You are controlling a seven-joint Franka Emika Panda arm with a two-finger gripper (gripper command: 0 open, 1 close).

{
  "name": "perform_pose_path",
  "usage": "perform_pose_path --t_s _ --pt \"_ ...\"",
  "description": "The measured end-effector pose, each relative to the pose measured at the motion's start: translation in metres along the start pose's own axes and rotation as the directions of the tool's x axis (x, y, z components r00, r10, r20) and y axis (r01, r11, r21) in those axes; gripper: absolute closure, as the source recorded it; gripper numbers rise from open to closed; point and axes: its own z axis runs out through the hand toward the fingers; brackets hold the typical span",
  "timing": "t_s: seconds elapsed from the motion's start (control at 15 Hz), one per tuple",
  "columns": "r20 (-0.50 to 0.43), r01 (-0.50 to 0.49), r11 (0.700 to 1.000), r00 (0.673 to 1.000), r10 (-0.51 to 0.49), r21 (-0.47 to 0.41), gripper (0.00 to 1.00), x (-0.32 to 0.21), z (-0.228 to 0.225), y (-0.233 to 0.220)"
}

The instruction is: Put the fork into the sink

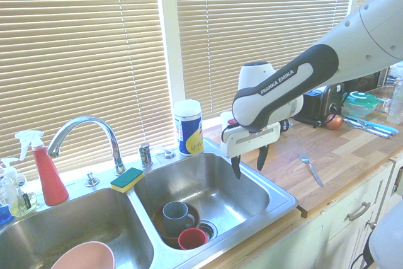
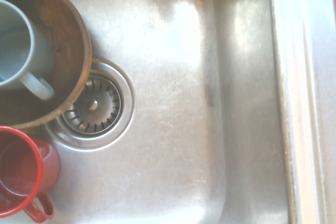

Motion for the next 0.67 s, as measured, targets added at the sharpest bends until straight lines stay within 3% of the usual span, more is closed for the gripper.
perform_pose_path --t_s 0.2,0.4,0.67 --pt "-0.007 -0.007 1.0 1.0 0.007 0.002 0.0 0.001 -0.002 -0.001" --pt "-0.062 -0.163 0.987 0.985 0.163 0.002 0.0 0.014 -0.012 0.006" --pt "-0.1 -0.4 0.916 0.912 0.397 -0.02 0.0 0.06 -0.018 0.058"
